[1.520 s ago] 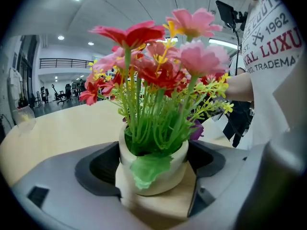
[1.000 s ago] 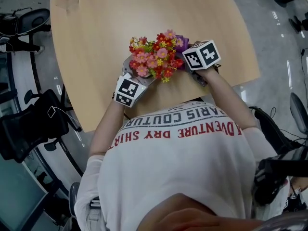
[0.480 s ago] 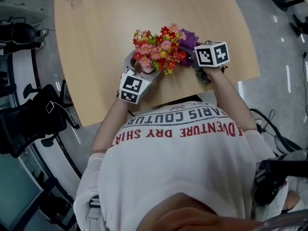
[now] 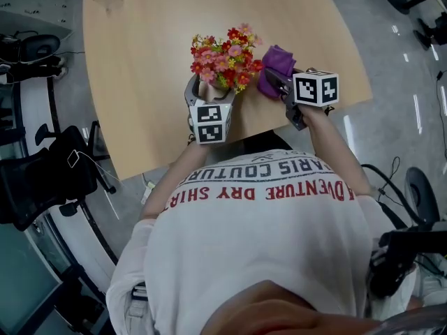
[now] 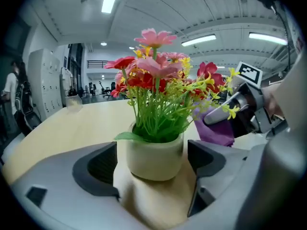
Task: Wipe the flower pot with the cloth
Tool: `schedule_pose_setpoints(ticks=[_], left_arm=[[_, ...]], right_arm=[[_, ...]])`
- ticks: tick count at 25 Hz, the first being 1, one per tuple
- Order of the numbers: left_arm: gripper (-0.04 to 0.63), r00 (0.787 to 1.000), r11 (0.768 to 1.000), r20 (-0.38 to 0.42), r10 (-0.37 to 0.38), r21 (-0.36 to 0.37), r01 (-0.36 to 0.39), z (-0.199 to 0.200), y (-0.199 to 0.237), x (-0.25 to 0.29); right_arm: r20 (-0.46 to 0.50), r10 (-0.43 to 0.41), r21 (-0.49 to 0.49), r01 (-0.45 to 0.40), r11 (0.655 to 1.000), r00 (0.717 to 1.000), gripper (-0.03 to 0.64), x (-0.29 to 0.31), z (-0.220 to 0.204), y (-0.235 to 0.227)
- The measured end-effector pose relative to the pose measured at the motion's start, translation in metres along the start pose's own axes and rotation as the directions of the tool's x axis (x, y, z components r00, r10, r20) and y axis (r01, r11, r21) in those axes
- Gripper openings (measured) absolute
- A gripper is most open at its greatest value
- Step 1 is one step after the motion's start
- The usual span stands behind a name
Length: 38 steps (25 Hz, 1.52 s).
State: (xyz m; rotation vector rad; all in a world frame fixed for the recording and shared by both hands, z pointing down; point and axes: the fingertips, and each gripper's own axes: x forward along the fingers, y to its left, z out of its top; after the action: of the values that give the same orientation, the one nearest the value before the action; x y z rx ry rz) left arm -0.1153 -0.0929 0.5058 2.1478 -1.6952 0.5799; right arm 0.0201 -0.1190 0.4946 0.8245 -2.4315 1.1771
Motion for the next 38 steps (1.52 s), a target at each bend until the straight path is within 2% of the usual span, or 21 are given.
schedule_pose_setpoints(ticks=[5,9,17,20,22,26,30,34,38], left_arm=[[0.453,0.993,0.991,0.004,0.115,-0.074,-0.114,0.006,0.001,0.006],[0.451,0.989,0.986,-0.004,0.149,-0.081,-0.149,0.002,-0.001,0.013],[0.426,0.996,0.996,0.007,0.085,-0.022,-0.084,0.000,0.001,0.015],[0.426,1.000,1.000,0.017,0.008,0.021,-0.008,0.000,0.002,0.013],[0.425,0.997,0.996,0.024,-0.070,0.060,0.069,-0.002,0.000,0.009],[0.423,0.971,0.958,0.009,-0.240,0.165,0.236,-0.003,-0.002,0.002],[0.423,0.925,0.893,-0.033,-0.379,0.248,0.375,-0.007,-0.003,0.005],[0.423,0.883,0.834,-0.086,-0.461,0.296,0.465,-0.007,0.000,0.006],[0.423,0.861,0.804,-0.113,-0.496,0.314,0.505,-0.009,0.005,0.010]], right_arm=[[0.015,-0.017,0.010,0.017,1.000,1.000,0.044,-0.012,-0.010,-0.002],[0.035,-0.008,0.017,0.007,1.000,0.999,0.044,-0.016,-0.010,0.001],[0.036,-0.009,0.021,0.008,1.000,0.999,0.044,-0.015,-0.006,-0.001],[0.016,0.014,0.021,-0.014,1.000,1.000,0.044,-0.010,-0.006,0.003],[-0.006,0.028,0.016,-0.028,0.999,1.000,0.044,-0.007,-0.008,0.006],[-0.044,0.078,0.023,-0.077,0.997,0.996,0.044,0.001,-0.008,0.010],[-0.079,0.167,0.059,-0.162,0.985,0.983,0.044,0.015,-0.002,0.012],[-0.139,0.248,0.049,-0.243,0.969,0.959,0.044,0.026,0.012,0.019],[-0.194,0.328,0.047,-0.326,0.944,0.924,0.044,0.040,0.026,0.025]])
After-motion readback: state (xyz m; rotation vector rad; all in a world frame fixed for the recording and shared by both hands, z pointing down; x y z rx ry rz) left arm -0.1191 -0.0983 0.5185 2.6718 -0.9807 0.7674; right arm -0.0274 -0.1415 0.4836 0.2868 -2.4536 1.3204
